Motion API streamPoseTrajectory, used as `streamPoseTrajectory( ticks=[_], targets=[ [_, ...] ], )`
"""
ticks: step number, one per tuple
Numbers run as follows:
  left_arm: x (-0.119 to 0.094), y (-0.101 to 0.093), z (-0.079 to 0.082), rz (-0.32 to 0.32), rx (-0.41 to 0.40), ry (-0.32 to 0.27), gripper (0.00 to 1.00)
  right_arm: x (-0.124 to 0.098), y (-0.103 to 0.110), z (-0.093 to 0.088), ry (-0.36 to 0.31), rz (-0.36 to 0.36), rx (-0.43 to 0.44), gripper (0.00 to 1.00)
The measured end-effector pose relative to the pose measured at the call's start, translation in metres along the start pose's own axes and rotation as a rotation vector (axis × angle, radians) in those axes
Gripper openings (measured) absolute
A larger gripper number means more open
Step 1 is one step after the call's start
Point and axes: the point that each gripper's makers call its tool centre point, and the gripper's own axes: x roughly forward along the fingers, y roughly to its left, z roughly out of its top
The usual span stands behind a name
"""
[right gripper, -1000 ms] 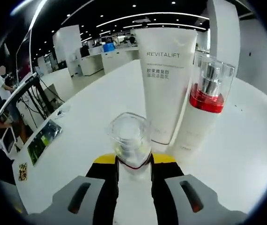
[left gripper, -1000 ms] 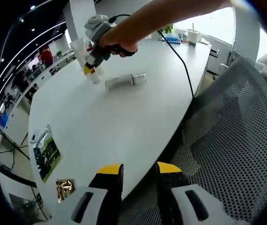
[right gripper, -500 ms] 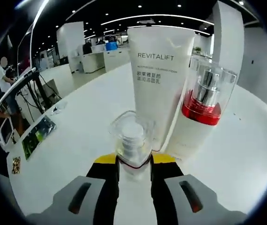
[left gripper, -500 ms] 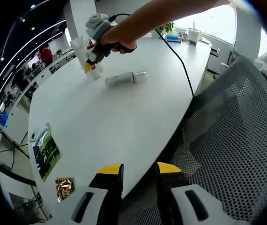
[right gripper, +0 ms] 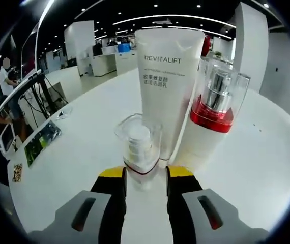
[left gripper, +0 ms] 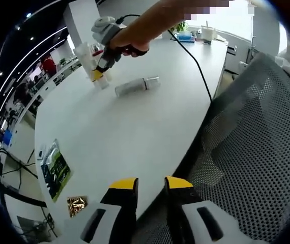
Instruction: Arrange the skincare products in the storage area until every visible bottle or jar stands upright without overlapping.
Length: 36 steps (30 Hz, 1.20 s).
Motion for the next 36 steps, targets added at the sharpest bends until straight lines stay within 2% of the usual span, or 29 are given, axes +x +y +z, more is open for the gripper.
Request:
streamPoseTrajectory(
  ticks=[5, 12, 25, 36],
  targets=[
    [-0.001, 0.001, -0.001, 0.004, -0.006, 0.002, 0.21, -0.005, 0.003, -0.001, -0.004, -0.002, -0.036, 0.25],
    [-0.001, 0.003, -0.002, 0.010, -0.013, 0.005, 0.21, -0.008, 0.004, -0.002, -0.003, 0.010, -0.044, 0.20],
    [-0.002, 0.005, -0.001, 0.024, -0.016, 0.007, 0.21, 0.001, 0.004, 0.000, 0.013, 0.027, -0.086, 0.18],
    [-0.002, 0.006, -0.002, 0.026, -0.017, 0.013, 0.21, 0.006, 0.005, 0.005, 0.012, 0.018, -0.072, 0.18]
  ],
)
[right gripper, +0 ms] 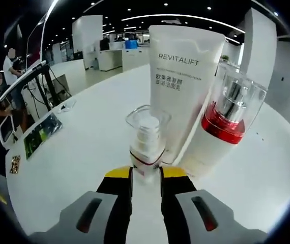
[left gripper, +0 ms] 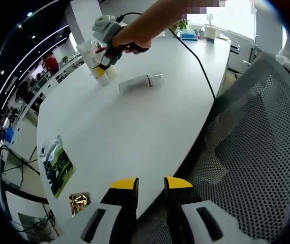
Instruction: Arrange the skincare products in the storage area until every visible bottle or jar stands upright without overlapping.
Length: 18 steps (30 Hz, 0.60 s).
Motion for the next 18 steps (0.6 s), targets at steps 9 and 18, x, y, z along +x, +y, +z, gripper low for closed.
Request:
streamPoseTrajectory(
  ticks=[9, 18],
  targets=[
    [0.000, -0.001, 0.000, -0.004, 0.005, 0.003, 0.21, -0.001, 0.000, -0.008, 0.014, 0.003, 0.033, 0.18],
    [0.000, 0.000, 0.002, -0.004, 0.001, -0.006, 0.21, -0.027, 0.013, -0.035, 0.012, 0.107, 0.032, 0.34]
  ],
)
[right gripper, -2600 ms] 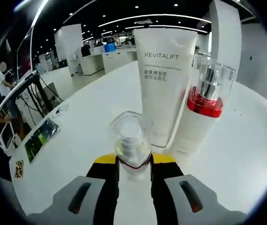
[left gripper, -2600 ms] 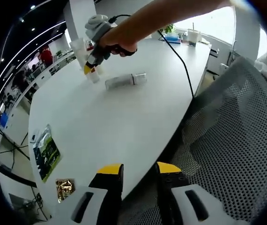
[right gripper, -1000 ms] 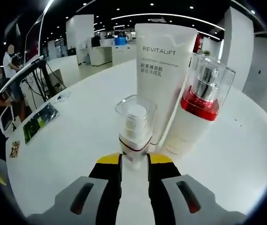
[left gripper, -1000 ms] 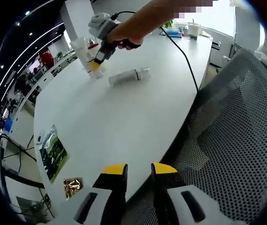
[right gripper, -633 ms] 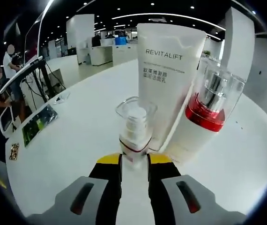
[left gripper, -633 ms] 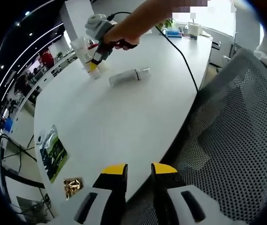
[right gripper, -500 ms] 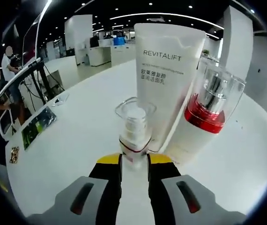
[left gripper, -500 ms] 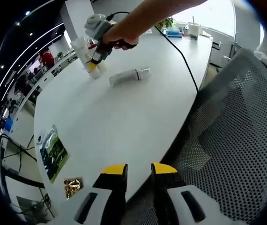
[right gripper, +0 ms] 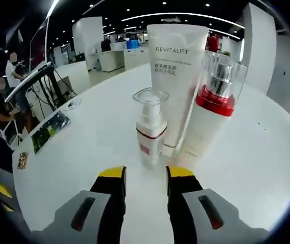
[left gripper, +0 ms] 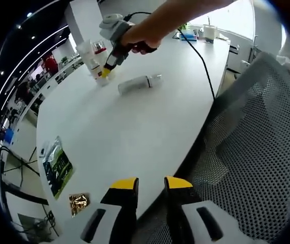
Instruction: Arrange the skincare products in the storage area until every visible bottle or jar stands upright without overlapping.
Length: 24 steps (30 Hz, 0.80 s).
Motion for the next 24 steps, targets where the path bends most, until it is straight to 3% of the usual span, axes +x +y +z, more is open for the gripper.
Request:
streamPoseTrajectory(
  ticks=[4, 7, 11, 15, 18, 21, 24],
  targets=[
    [-0.001, 0.006, 0.005, 0.011, -0.002, -0.009, 0.21, -0.023, 0.024, -0.030, 0.028, 0.101, -0.049, 0.42],
    [-0.003, 0.007, 0.009, 0.019, -0.008, -0.024, 0.21, -0.046, 0.040, -0.046, 0.033, 0.135, -0.079, 0.49],
    [-0.003, 0.005, 0.007, 0.013, 0.013, -0.007, 0.21, -0.063, 0.048, -0.086, 0.139, 0.138, -0.174, 0.48],
    [-0.003, 0.005, 0.007, 0.014, 0.016, -0.005, 0.21, -0.066, 0.045, -0.109, 0.188, 0.124, -0.148, 0.46],
    [-0.004, 0.005, 0.008, 0.022, 0.026, -0.005, 0.21, -0.067, 0.040, -0.110, 0.175, 0.092, -0.190, 0.39],
    [-0.010, 0.011, 0.021, 0.056, 0.020, -0.082, 0.21, -0.065, 0.044, -0.112, 0.176, 0.095, -0.213, 0.36],
    [-0.009, 0.011, 0.020, 0.052, 0.010, -0.080, 0.21, -0.062, 0.062, -0.110, 0.152, 0.188, -0.302, 0.18]
  ],
)
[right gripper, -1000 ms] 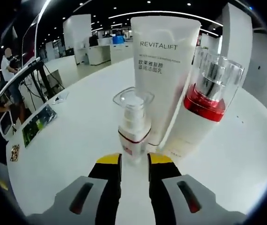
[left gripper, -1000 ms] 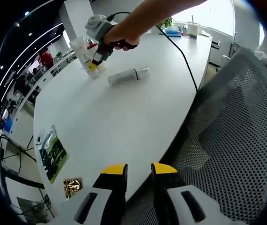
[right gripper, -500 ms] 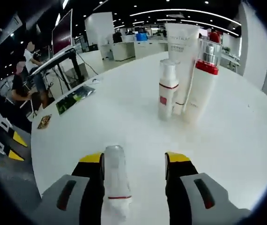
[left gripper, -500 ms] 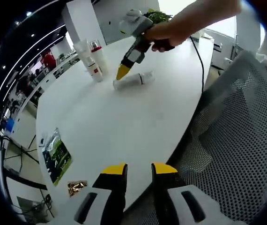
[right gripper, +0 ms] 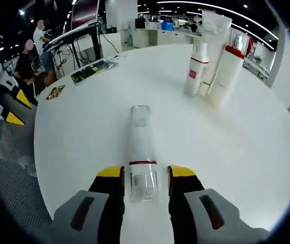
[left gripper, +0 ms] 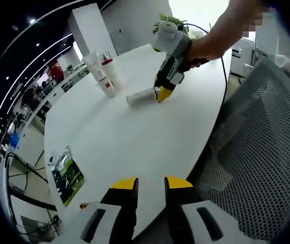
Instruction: Arrange the skincare products in the storage area until every visible bottle or jar stands upright without overlapping.
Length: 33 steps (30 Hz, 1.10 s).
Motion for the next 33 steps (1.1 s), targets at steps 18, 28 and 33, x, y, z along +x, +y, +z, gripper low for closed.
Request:
streamPoseTrajectory(
  ticks=[18, 28, 33],
  targets=[
    [-0.034, 0.004, 0.064, -0.107, -0.259, -0.404, 0.19, -0.055, 0.036, 0.048, -0.008, -0.055, -0.123, 0.17],
    [-0.049, 0.011, 0.077, -0.109, -0.318, -0.486, 0.13, -0.100, 0.089, 0.071, -0.146, -0.074, -0.208, 0.17],
    [-0.061, 0.022, 0.088, -0.129, -0.411, -0.543, 0.12, -0.103, 0.107, 0.067, -0.166, -0.084, -0.179, 0.17]
  ],
)
